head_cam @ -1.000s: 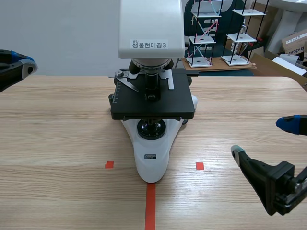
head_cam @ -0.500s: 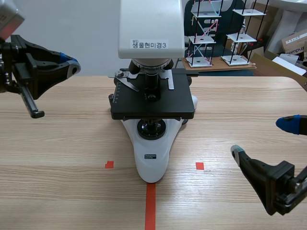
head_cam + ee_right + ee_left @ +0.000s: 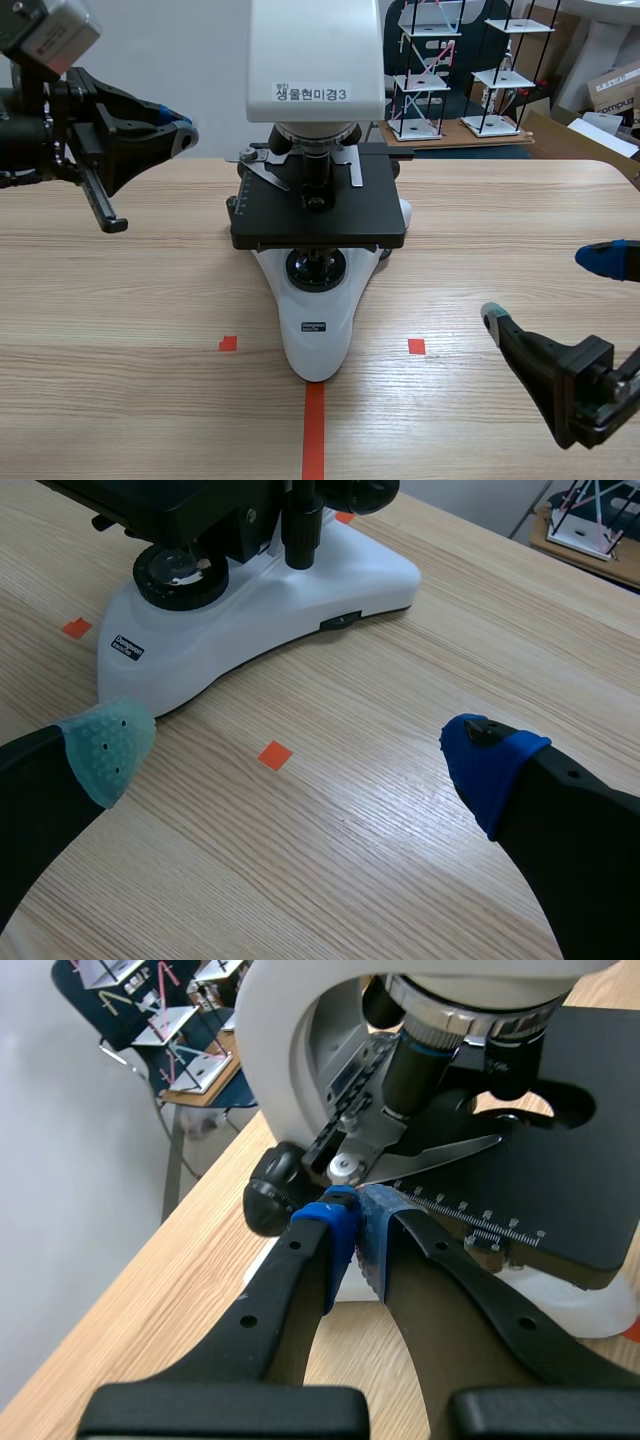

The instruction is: Point at the stage clip

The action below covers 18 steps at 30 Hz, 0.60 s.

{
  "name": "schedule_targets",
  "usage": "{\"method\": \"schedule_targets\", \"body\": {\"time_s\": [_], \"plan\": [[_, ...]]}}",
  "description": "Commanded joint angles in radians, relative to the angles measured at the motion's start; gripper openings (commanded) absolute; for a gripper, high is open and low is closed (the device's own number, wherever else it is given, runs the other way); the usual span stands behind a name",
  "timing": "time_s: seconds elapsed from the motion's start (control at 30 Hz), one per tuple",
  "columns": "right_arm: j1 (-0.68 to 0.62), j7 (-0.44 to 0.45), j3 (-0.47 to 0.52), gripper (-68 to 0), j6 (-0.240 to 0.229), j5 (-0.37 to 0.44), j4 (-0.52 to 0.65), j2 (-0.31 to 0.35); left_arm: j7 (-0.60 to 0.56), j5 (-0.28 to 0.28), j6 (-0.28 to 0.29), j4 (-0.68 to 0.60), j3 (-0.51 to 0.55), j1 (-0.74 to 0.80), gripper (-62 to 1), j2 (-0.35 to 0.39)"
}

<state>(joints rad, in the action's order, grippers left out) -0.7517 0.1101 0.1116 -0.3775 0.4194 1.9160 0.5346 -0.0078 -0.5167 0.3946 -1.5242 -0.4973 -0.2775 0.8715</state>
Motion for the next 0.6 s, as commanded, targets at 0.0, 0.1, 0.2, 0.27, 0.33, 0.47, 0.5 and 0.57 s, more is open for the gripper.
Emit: {"method": "schedule_targets", "body": {"time_s": [0.0, 0.1, 0.2, 0.27, 0.33, 0.47, 0.5, 0.57], "plan": [[0.001, 0.015, 0.010, -3.9, 0.004, 0.007, 0.007, 0.003, 0.006, 0.000, -0.001, -0.003, -0.018, -0.029, -58.4, -0.008], [0.001, 0.015, 0.010, -3.9, 0.004, 0.007, 0.007, 0.003, 0.013, 0.000, 0.013, 0.007, -0.046, -0.055, -58.4, -0.014], [0.001, 0.015, 0.010, -3.9, 0.004, 0.007, 0.007, 0.003, 0.013, 0.001, 0.013, 0.008, -0.054, -0.058, -58.4, -0.018], [0.001, 0.015, 0.010, -3.9, 0.004, 0.007, 0.007, 0.003, 0.020, 0.004, 0.014, 0.008, -0.054, -0.058, -58.4, -0.024], [0.001, 0.015, 0.010, -3.9, 0.004, 0.007, 0.007, 0.003, 0.033, 0.004, 0.021, 0.008, -0.054, -0.058, -58.4, -0.029], [0.001, 0.015, 0.010, -3.9, 0.004, 0.007, 0.007, 0.003, 0.033, 0.003, 0.020, 0.008, -0.054, -0.058, -58.4, -0.029], [0.001, 0.015, 0.010, -3.9, 0.004, 0.007, 0.007, 0.003, 0.034, 0.003, 0.020, 0.008, -0.054, -0.058, -58.4, -0.029], [0.001, 0.015, 0.010, -3.9, 0.004, 0.007, 0.007, 0.003, 0.036, 0.003, 0.020, 0.008, -0.054, -0.058, -58.4, -0.029]]}}
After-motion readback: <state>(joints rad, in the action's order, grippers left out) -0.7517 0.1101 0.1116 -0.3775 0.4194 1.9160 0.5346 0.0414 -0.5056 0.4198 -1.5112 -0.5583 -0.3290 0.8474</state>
